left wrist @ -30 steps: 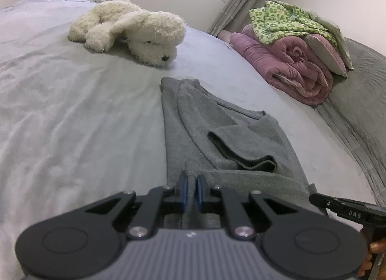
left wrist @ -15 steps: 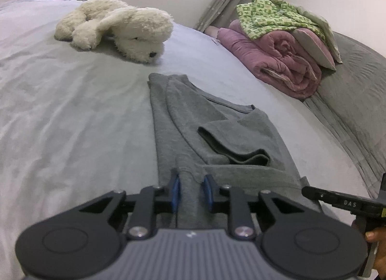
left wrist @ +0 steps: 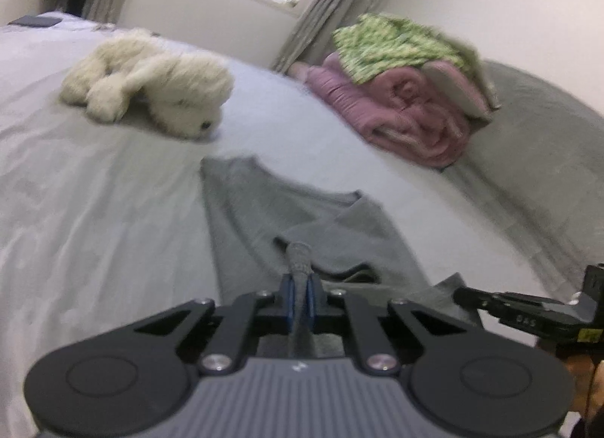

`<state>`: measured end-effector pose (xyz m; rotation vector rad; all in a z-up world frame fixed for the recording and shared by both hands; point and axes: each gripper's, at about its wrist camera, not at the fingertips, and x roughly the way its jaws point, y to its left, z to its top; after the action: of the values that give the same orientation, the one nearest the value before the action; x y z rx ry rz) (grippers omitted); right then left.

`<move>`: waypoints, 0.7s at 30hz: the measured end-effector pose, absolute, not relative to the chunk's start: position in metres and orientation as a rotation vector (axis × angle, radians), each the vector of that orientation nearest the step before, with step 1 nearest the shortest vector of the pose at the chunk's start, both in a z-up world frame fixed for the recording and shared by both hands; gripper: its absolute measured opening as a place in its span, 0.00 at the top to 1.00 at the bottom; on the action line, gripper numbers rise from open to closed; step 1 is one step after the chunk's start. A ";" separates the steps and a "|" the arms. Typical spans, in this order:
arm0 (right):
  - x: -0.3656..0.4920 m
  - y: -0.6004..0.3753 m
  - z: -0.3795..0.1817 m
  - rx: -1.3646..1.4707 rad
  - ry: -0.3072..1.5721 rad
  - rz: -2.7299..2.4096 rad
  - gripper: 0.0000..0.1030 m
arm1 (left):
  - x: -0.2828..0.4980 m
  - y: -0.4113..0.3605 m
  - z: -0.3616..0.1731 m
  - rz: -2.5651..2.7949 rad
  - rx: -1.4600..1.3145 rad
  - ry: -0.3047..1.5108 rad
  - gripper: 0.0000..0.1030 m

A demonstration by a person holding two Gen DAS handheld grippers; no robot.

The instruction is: Fold clothes

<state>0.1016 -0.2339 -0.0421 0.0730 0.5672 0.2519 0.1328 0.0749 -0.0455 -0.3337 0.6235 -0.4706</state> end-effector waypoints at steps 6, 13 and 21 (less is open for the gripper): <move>0.102 -0.232 -0.028 0.035 0.496 0.232 0.94 | 0.140 0.082 -0.040 -0.523 -0.420 0.571 0.94; 0.113 -0.232 -0.005 0.036 0.396 0.268 0.94 | 0.153 0.093 -0.018 -0.637 -0.595 0.460 0.94; 0.143 -0.236 0.039 0.097 0.256 0.322 0.94 | 0.180 0.091 0.026 -0.756 -0.675 0.277 0.94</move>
<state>0.1430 -0.2361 0.0392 0.0966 0.2561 0.3222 0.1799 0.0909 0.0258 -0.6749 0.2766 -0.7558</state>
